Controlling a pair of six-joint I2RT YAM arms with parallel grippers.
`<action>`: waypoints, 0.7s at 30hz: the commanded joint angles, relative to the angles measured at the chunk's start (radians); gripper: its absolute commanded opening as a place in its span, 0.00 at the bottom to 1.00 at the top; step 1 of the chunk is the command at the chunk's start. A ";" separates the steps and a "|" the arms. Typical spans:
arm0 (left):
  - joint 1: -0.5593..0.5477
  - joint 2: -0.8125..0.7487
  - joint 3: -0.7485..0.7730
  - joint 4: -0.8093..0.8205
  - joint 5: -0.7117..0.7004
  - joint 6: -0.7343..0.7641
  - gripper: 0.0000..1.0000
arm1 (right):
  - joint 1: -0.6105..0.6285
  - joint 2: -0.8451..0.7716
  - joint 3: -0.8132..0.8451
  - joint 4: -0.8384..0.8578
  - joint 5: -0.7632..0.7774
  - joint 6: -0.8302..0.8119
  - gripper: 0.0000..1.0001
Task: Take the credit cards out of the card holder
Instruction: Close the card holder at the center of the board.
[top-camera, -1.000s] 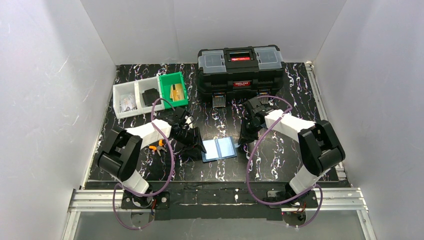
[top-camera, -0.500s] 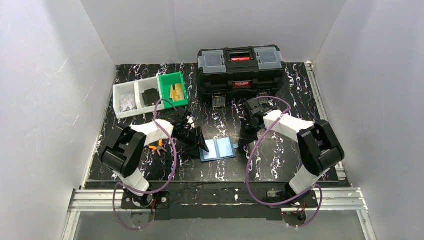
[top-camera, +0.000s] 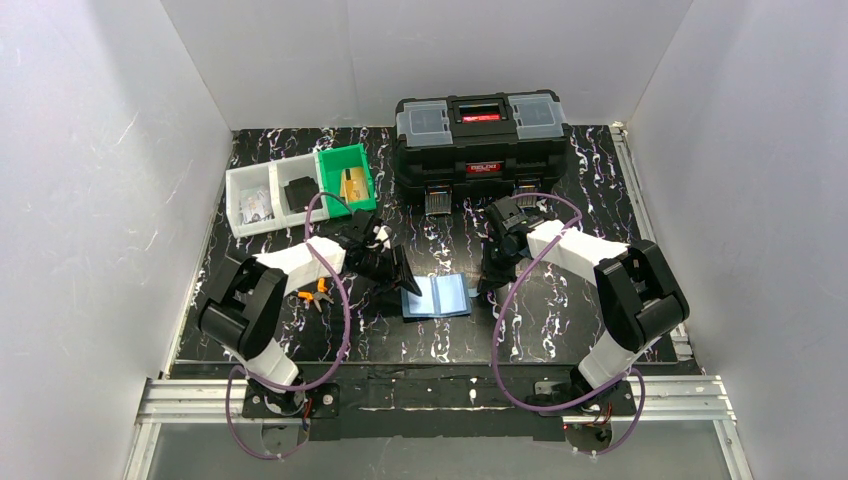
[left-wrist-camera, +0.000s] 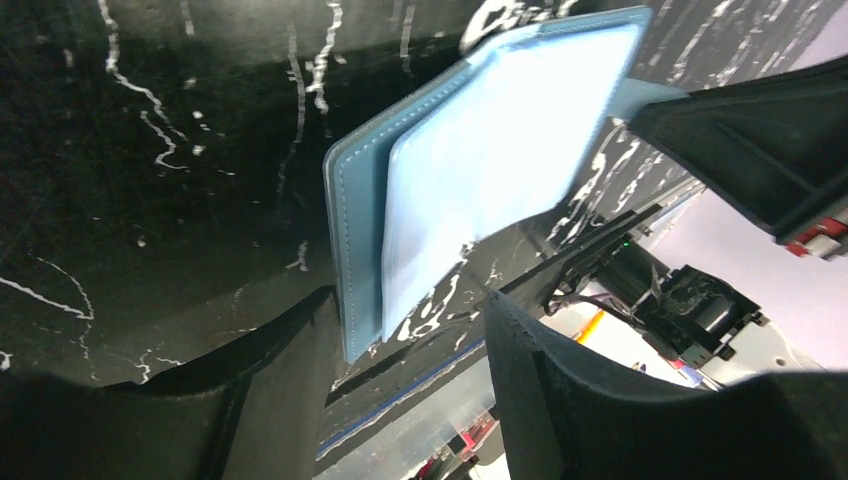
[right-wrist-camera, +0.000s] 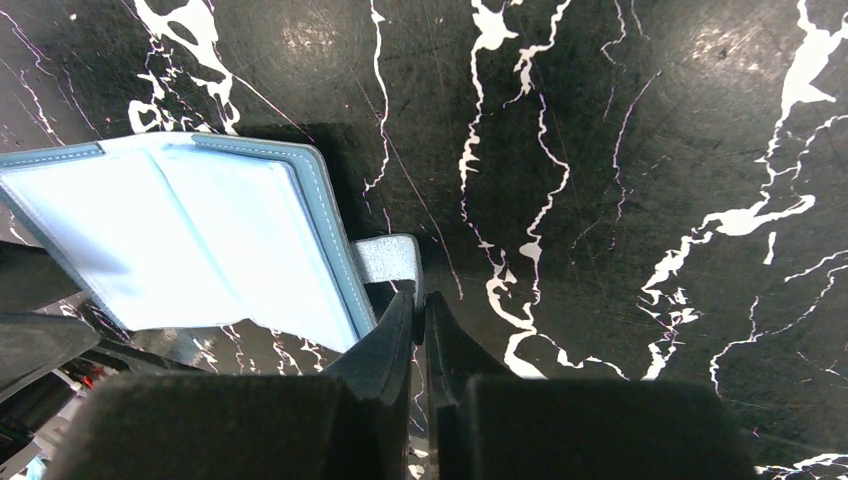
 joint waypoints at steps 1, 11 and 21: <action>-0.006 -0.093 0.056 -0.025 0.018 0.003 0.54 | 0.012 -0.025 0.025 -0.019 -0.020 0.004 0.01; -0.031 -0.073 0.110 -0.009 0.032 -0.005 0.54 | 0.022 -0.015 0.060 -0.020 -0.047 0.017 0.01; -0.087 0.040 0.195 0.048 0.050 -0.068 0.54 | 0.023 -0.009 0.066 -0.007 -0.075 0.033 0.01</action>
